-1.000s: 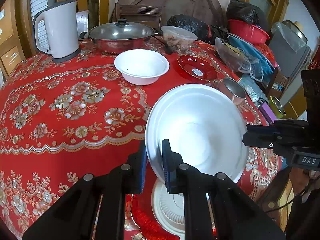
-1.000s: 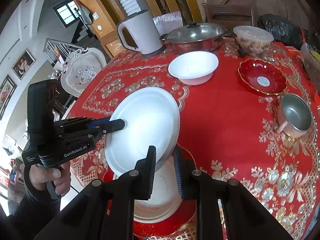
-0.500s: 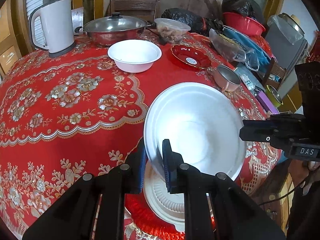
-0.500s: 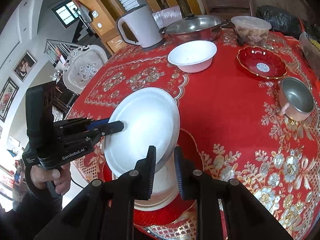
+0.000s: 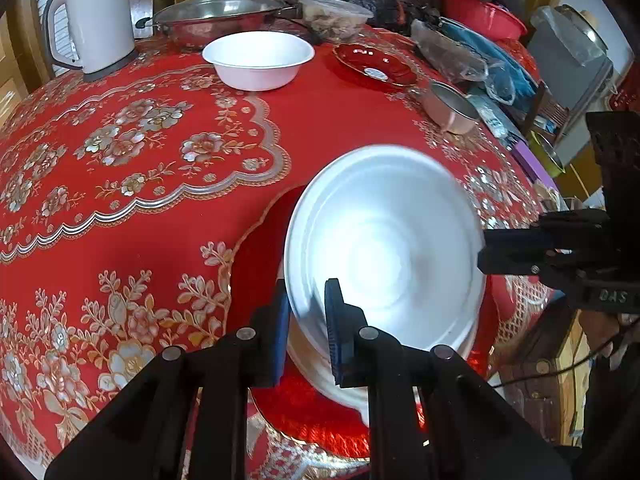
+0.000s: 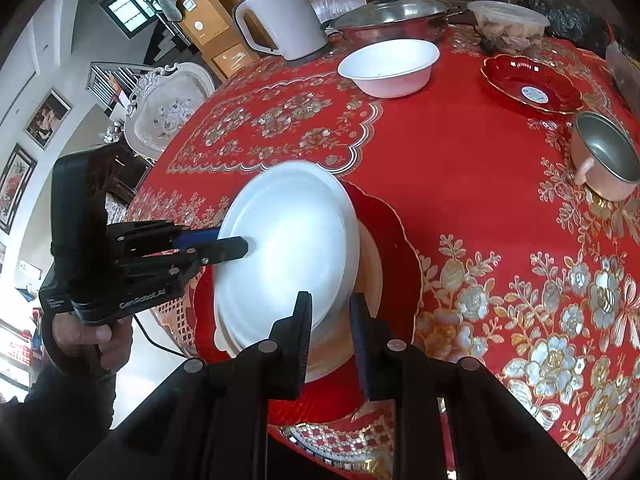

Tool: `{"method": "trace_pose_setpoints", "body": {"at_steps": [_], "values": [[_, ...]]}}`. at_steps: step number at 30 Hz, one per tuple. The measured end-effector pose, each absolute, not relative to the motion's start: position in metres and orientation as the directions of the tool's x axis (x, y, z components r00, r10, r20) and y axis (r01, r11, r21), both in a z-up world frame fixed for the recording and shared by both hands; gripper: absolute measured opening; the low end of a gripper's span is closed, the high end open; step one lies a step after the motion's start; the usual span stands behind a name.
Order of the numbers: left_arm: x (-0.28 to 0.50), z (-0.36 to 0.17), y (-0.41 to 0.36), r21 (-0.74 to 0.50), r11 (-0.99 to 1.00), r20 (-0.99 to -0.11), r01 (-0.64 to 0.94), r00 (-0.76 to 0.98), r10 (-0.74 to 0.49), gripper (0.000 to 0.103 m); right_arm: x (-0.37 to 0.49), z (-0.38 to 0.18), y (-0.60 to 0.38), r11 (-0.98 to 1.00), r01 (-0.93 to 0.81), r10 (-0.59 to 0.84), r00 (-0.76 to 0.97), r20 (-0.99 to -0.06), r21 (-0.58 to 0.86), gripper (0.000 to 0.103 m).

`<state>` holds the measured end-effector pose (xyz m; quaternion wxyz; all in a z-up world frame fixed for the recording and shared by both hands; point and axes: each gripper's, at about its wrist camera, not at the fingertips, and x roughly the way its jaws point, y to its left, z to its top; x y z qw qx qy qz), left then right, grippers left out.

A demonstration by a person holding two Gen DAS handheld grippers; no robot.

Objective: Organize plates and bowls
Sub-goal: 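Lower the white plate onto the stack with the left tool while the right tool holds the red plate, then open the left tool to release the white plate on the stack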

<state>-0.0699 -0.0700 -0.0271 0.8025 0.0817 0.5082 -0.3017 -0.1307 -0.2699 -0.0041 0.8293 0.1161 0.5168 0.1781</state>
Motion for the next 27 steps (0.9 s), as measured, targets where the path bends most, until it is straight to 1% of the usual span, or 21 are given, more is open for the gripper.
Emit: {"method": "trace_pose_setpoints", "body": {"at_steps": [6,13,14,16,18,21,24,25,26,27], "values": [[-0.081,-0.025,-0.071,-0.184,0.790,-0.857,0.585,0.298,-0.420,0.014,-0.136,-0.007,-0.276,0.902,-0.163,0.431,0.400,-0.809,0.400,0.022],[-0.079,-0.032,-0.068,-0.212,0.787,-0.862,0.580,0.268,-0.430,0.014,-0.136,-0.019,-0.274,0.903,-0.158,0.429,0.368,-0.825,0.399,0.023],[-0.078,-0.032,-0.067,-0.220,0.786,-0.862,0.579,0.262,-0.434,0.016,-0.135,-0.020,-0.274,0.905,-0.153,0.426,0.367,-0.827,0.398,0.024],[-0.078,-0.032,-0.067,-0.222,0.785,-0.862,0.579,0.259,-0.435,0.016,-0.135,-0.019,-0.274,0.911,-0.146,0.413,0.374,-0.831,0.386,0.026],[-0.078,-0.032,-0.066,-0.222,0.788,-0.862,0.575,0.262,-0.434,0.017,-0.134,-0.016,-0.275,0.915,-0.143,0.402,0.382,-0.832,0.377,0.032],[-0.076,-0.031,-0.063,-0.231,0.792,-0.859,0.565,0.264,-0.438,0.020,-0.135,-0.010,-0.277,0.917,-0.146,0.399,0.400,-0.825,0.372,0.033],[-0.074,-0.028,-0.061,-0.243,0.794,-0.854,0.558,0.265,-0.448,0.025,-0.134,-0.007,-0.278,0.919,-0.143,0.393,0.408,-0.824,0.368,0.034],[-0.073,-0.027,-0.060,-0.248,0.794,-0.851,0.555,0.268,-0.452,0.031,-0.133,-0.006,-0.278,0.920,-0.143,0.392,0.408,-0.825,0.366,0.034],[-0.073,-0.025,-0.059,-0.249,0.795,-0.847,0.553,0.273,-0.456,0.038,-0.133,-0.006,-0.278,0.920,-0.144,0.391,0.408,-0.825,0.365,0.034],[-0.073,-0.023,-0.059,-0.248,0.795,-0.843,0.553,0.280,-0.458,0.042,-0.133,-0.006,-0.277,0.920,-0.145,0.392,0.408,-0.825,0.366,0.034]]}}
